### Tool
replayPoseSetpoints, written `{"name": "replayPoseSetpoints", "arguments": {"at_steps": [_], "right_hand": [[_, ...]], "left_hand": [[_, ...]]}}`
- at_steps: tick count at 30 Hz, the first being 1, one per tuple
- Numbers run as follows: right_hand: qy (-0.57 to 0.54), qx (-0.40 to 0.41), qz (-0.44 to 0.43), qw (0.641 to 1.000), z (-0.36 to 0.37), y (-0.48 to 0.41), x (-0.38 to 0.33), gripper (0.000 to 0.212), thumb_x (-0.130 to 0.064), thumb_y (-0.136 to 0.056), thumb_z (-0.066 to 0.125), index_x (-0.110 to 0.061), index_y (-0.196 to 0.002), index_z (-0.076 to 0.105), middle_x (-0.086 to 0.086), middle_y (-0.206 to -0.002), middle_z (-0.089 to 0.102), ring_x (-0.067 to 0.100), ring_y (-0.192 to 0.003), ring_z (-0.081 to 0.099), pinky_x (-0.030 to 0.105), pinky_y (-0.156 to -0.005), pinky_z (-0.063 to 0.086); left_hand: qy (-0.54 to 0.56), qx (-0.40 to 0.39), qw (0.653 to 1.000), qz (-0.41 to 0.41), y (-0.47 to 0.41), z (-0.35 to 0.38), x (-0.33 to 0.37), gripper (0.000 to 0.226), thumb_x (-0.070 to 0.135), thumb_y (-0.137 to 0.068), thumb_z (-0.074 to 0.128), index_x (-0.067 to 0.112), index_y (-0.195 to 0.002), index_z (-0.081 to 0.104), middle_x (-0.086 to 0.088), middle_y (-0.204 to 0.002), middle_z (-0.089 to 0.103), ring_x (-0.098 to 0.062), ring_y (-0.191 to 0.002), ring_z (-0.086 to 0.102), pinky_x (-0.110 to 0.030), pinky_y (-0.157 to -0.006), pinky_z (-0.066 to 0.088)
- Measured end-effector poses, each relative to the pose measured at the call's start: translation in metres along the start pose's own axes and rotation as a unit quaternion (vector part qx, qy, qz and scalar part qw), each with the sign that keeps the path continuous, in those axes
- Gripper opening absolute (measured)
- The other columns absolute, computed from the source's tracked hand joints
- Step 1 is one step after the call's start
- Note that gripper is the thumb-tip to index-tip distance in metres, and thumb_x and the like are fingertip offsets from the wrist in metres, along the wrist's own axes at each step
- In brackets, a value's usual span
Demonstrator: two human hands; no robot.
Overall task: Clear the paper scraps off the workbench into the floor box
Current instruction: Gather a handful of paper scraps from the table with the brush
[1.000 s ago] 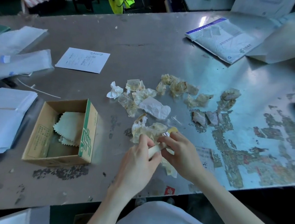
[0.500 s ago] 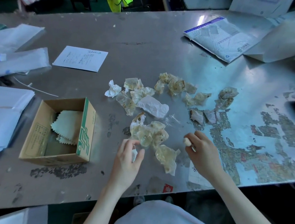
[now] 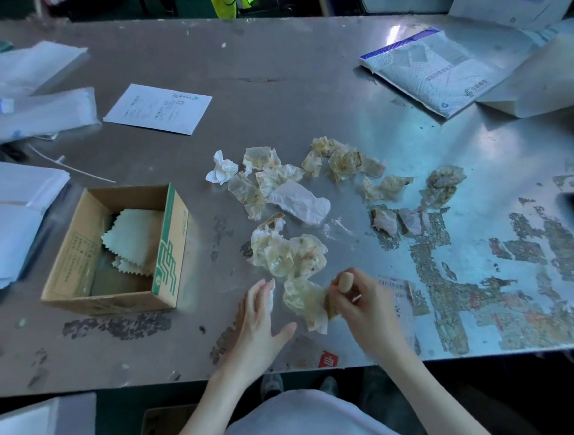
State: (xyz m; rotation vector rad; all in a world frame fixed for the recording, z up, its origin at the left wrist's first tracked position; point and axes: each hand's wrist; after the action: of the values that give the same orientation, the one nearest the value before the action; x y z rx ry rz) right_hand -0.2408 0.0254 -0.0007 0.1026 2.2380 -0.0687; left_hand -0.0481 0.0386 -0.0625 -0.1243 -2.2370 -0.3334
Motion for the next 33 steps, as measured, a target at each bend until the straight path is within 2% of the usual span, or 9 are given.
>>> {"name": "replayPoseSetpoints", "arguments": {"at_steps": [6,8,12,17,20,23,26,30,33], "right_hand": [[-0.088,-0.051,-0.009,0.995,0.017,0.007,-0.021,0.009,-0.006,-0.082,0.063,-0.008,-0.075,0.057,0.002,-0.069,0.065,0.02,-0.061,0.062,0.043,-0.061,0.051],[-0.114,-0.048,-0.017,0.992,0.015,0.004,-0.024,0.014,-0.003,-0.083,0.062,-0.001,-0.071,0.055,-0.002,-0.07,0.064,0.015,-0.06,0.062,0.044,-0.06,0.052],[-0.159,0.003,-0.018,0.987,0.001,-0.009,-0.028,0.016,0.004,-0.084,0.061,0.014,-0.073,0.053,-0.005,-0.074,0.064,0.007,-0.057,0.061,0.042,-0.057,0.05],[-0.124,0.092,-0.042,0.987,-0.006,-0.027,-0.016,0.01,-0.02,-0.088,0.061,-0.013,-0.083,0.066,-0.001,-0.088,0.065,0.022,-0.074,0.063,0.048,-0.061,0.054],[-0.085,0.105,-0.066,0.989,-0.003,-0.031,-0.016,0.009,-0.012,-0.089,0.061,-0.014,-0.093,0.069,0.002,-0.086,0.058,0.016,-0.069,0.058,0.022,-0.063,0.048],[-0.028,0.042,-0.043,0.998,0.008,-0.033,-0.01,0.02,-0.009,-0.091,0.059,-0.017,-0.105,0.07,-0.001,-0.085,0.055,0.012,-0.068,0.053,0.008,-0.062,0.034],[0.009,-0.049,-0.042,0.998,0.016,-0.028,-0.003,0.022,-0.015,-0.093,0.056,-0.022,-0.11,0.069,0.002,-0.091,0.058,0.015,-0.074,0.057,0.011,-0.065,0.036],[-0.001,-0.082,-0.052,0.995,0.018,-0.012,-0.006,0.022,-0.019,-0.093,0.056,-0.027,-0.111,0.067,-0.005,-0.09,0.058,-0.002,-0.068,0.053,0.01,-0.061,0.036],[-0.02,-0.084,-0.056,0.995,0.019,-0.004,-0.009,0.017,-0.02,-0.092,0.058,-0.025,-0.105,0.067,-0.005,-0.086,0.058,0.002,-0.067,0.053,0.011,-0.06,0.036]], "left_hand": [[-0.026,0.005,1.0,0.0,-0.003,0.0,-0.006,0.09,0.033,-0.079,0.072,0.015,-0.147,0.016,-0.004,-0.15,0.012,-0.021,-0.139,0.018,-0.034,-0.11,0.025],[-0.034,0.016,0.999,-0.006,-0.004,-0.001,-0.006,0.091,0.032,-0.079,0.073,0.015,-0.147,0.015,-0.005,-0.15,0.012,-0.022,-0.139,0.019,-0.04,-0.111,0.027],[-0.031,0.039,0.999,-0.001,-0.004,-0.001,-0.005,0.083,0.022,-0.083,0.071,0.013,-0.147,0.018,-0.006,-0.149,0.015,-0.021,-0.138,0.02,-0.035,-0.112,0.025],[-0.037,0.05,0.998,0.005,0.0,-0.001,-0.008,0.079,0.024,-0.085,0.068,0.021,-0.147,0.018,0.0,-0.149,0.013,-0.018,-0.138,0.019,-0.029,-0.109,0.022],[-0.032,0.04,0.999,0.006,0.002,0.0,-0.009,0.079,0.024,-0.085,0.067,0.021,-0.147,0.017,0.001,-0.149,0.01,-0.018,-0.138,0.018,-0.03,-0.111,0.023],[-0.011,0.017,1.0,0.009,0.003,0.003,-0.005,0.079,0.023,-0.086,0.066,0.022,-0.147,0.015,0.002,-0.15,0.006,-0.019,-0.14,0.018,-0.031,-0.111,0.025],[-0.01,0.008,1.0,0.011,0.003,0.009,-0.003,0.081,0.023,-0.086,0.066,0.02,-0.148,0.014,0.002,-0.15,0.006,-0.021,-0.14,0.02,-0.029,-0.11,0.024],[-0.053,0.018,0.998,0.007,0.002,0.015,-0.003,0.087,0.034,-0.081,0.065,0.02,-0.148,0.011,0.006,-0.149,0.008,-0.023,-0.138,0.024,-0.046,-0.111,0.03],[-0.087,0.036,0.996,0.003,0.003,0.019,-0.001,0.09,0.036,-0.08,0.066,0.015,-0.149,0.011,-0.002,-0.15,0.013,-0.022,-0.138,0.022,-0.034,-0.111,0.02]]}}
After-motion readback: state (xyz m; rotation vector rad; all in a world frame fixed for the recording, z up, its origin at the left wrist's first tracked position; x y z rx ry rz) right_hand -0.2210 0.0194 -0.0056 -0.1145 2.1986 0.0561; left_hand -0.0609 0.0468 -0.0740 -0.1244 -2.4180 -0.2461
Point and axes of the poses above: each hand's wrist, its own y-axis away from the middle knuckle, its own z-axis out of the palm, x = y × z
